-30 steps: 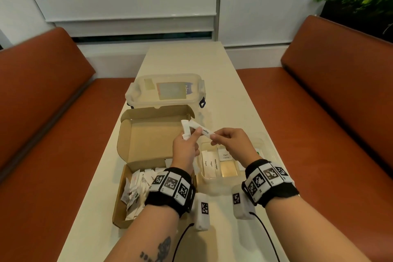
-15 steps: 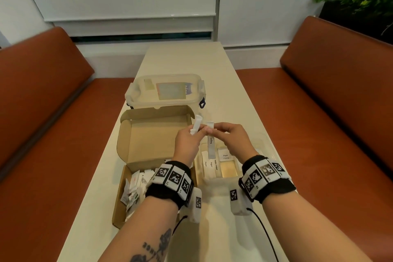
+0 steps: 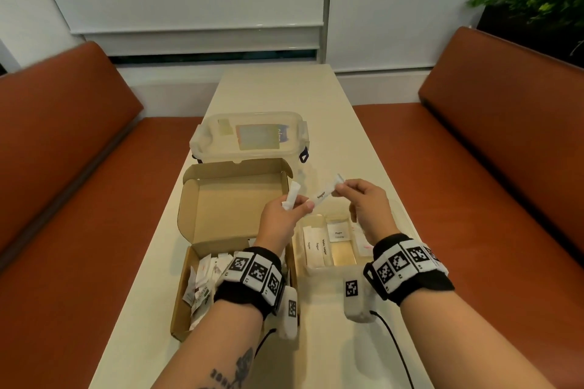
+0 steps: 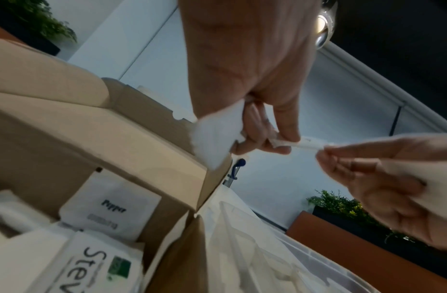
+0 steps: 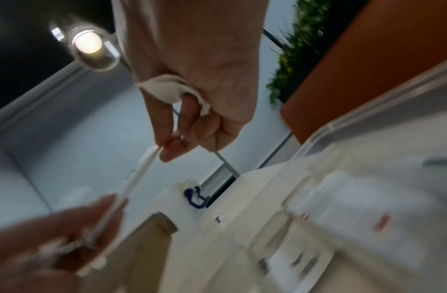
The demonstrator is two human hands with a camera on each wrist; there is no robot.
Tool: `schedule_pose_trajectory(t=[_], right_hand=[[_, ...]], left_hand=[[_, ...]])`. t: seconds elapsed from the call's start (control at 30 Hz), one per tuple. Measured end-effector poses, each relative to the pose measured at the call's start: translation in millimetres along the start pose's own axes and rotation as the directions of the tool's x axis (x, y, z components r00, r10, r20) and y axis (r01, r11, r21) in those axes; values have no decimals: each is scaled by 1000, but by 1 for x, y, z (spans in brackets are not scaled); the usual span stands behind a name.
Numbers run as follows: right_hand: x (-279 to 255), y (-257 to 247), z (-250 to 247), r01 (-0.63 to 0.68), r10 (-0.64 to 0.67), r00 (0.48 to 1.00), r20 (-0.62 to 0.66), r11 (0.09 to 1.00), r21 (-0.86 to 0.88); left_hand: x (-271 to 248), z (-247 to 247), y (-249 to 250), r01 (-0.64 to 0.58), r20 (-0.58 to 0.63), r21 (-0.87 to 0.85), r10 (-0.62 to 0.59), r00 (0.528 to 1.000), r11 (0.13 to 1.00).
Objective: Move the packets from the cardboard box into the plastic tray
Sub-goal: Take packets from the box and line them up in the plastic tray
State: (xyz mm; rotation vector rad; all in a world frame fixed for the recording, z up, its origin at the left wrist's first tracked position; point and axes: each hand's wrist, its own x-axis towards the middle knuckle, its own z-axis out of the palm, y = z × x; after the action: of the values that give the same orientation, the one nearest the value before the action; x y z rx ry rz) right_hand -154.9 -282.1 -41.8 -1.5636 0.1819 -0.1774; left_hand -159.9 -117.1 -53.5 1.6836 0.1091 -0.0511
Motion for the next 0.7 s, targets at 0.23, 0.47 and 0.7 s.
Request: schedule_pose_trajectory(t=[0.23,0.47,0.7], right_hand=[[-3,6,-5,39,27,983,182,935,-352],[-6,9,2,29,106,959,263,886,-463],[-3,35,14,-149,221,975,30,746,-649]], left_hand=[[8,-6,6,-103,38,168,98,994,980],[6,-5,-7,-93,-21,101,96,995,991],[3,-8,-12,-36,-194,35,43,980,999]])
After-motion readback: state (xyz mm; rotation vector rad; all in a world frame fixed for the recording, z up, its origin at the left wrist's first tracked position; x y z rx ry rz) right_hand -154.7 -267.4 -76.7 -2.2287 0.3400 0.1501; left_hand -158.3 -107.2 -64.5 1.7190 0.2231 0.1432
